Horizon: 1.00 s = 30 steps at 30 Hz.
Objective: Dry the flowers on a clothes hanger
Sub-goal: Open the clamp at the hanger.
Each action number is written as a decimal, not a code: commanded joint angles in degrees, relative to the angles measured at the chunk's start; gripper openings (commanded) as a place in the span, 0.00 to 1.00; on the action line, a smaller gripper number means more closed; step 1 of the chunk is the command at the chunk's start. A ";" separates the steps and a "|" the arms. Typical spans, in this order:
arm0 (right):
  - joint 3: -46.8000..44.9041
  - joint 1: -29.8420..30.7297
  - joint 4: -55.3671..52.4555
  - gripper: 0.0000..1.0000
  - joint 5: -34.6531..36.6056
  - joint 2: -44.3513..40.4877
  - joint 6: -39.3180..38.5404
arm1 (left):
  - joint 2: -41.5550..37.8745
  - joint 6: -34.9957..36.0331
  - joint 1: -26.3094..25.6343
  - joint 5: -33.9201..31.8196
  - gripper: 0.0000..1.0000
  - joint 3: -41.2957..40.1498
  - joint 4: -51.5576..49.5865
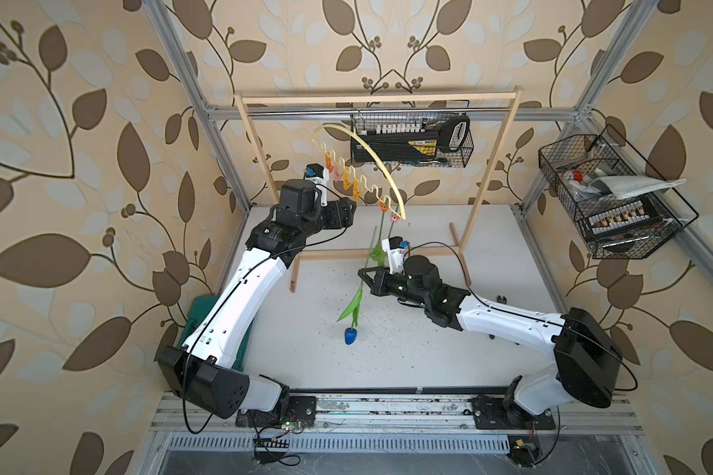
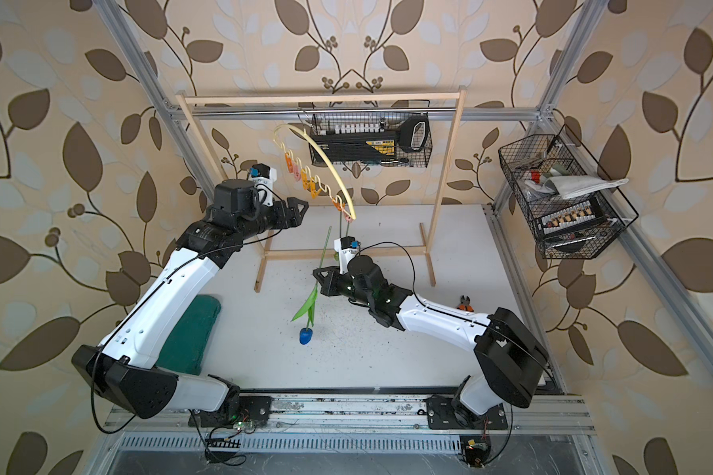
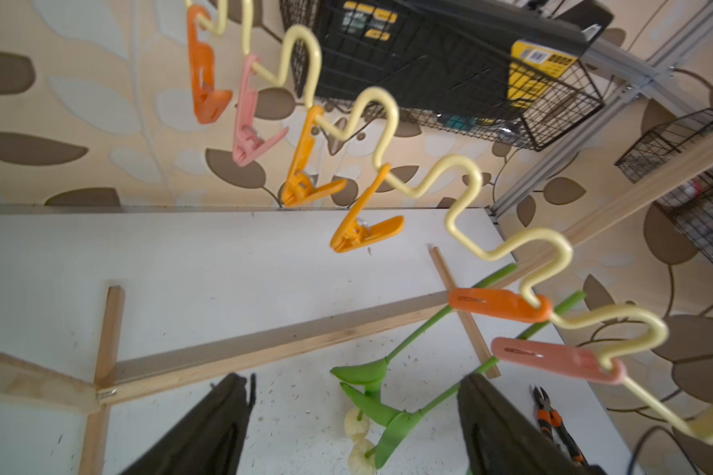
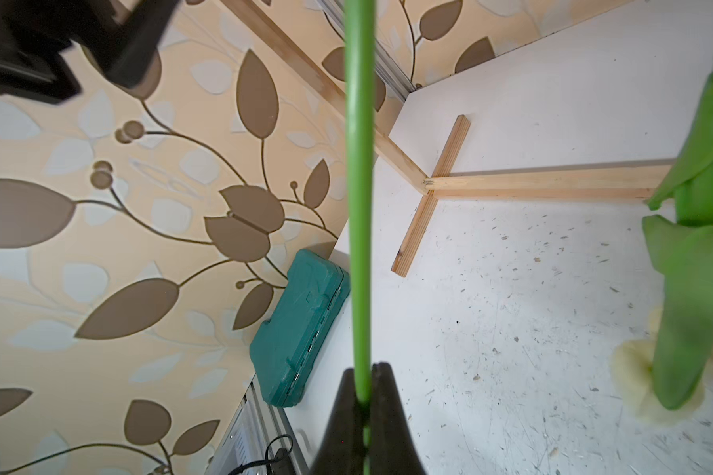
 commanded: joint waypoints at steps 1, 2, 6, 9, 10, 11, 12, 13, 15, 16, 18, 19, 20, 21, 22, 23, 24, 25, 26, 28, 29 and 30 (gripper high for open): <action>0.97 0.88 4.22 0.00 2.74 0.38 0.59 | 3.57 4.73 0.75 5.42 0.78 3.38 1.43; 1.05 1.09 3.87 0.00 2.78 0.57 0.08 | 3.84 5.10 0.75 5.33 0.77 2.99 2.09; 1.38 1.41 2.53 0.00 2.37 1.31 -0.98 | 4.52 6.44 0.75 5.16 0.75 1.51 6.12; 1.33 1.52 2.08 0.00 0.96 1.48 -1.02 | 5.77 7.60 0.75 4.12 0.75 2.55 6.49; 1.41 1.76 1.65 0.00 0.36 1.51 -1.16 | 6.30 7.86 0.75 3.97 0.74 3.02 6.46; 1.51 2.06 1.09 0.00 0.20 1.43 -1.39 | 6.68 8.06 0.79 3.96 0.74 3.46 6.52; 1.49 2.29 0.74 0.00 0.08 1.36 -1.77 | 7.17 8.40 0.75 3.88 0.74 3.80 6.79; 1.45 2.41 0.41 0.00 -0.09 1.30 -2.08 | 7.56 8.74 0.75 3.88 0.74 4.17 6.93; 1.52 2.43 0.02 0.00 -0.33 1.20 -2.29 | 8.44 9.38 0.75 3.61 0.74 4.90 6.96; 1.55 2.44 -0.29 0.00 -0.48 1.00 -2.60 | 9.03 9.99 0.75 3.39 0.74 5.41 6.72; 1.79 2.43 -1.22 0.00 -0.77 0.74 -3.41 | 10.32 10.69 0.78 3.07 0.74 6.74 5.72; 2.08 2.42 -1.83 0.00 -0.88 0.63 -3.86 | 10.94 11.05 0.75 3.08 0.73 7.54 5.33; 2.16 2.43 -2.40 0.00 -0.91 0.52 -4.13 | 11.39 11.16 0.76 3.07 0.73 8.05 5.11; 2.31 2.47 -2.75 0.00 -0.90 0.41 -4.39 | 11.74 11.33 0.75 3.07 0.73 8.55 5.10; 2.25 2.42 -2.96 0.00 -0.91 0.29 -4.71 | 11.98 11.38 0.75 3.08 0.73 8.95 5.05; 2.37 2.43 -3.27 0.00 -0.99 0.22 -4.90 | 12.16 11.42 0.75 3.02 0.73 9.28 5.15; 2.36 2.45 -3.58 0.00 -1.05 0.19 -5.10 | 12.34 11.42 0.75 3.07 0.73 9.57 5.30; 2.41 2.43 -3.75 0.00 -0.99 0.04 -5.25 | 12.46 11.43 0.75 3.02 0.72 9.65 5.47; 2.33 2.44 -3.92 0.00 -0.95 0.02 -5.30 | 12.63 11.42 0.75 3.01 0.72 9.81 5.67; 2.51 2.35 -4.28 0.00 -1.08 -0.22 -5.47 | 13.09 11.81 0.75 2.83 0.72 10.24 5.74; 2.66 2.41 -4.53 0.00 -1.13 -0.29 -5.55 | 13.25 11.93 0.75 2.56 0.72 10.45 5.66; 2.84 2.35 -4.72 0.00 -1.11 -0.41 -5.61 | 13.55 12.05 0.75 2.41 0.71 10.67 5.62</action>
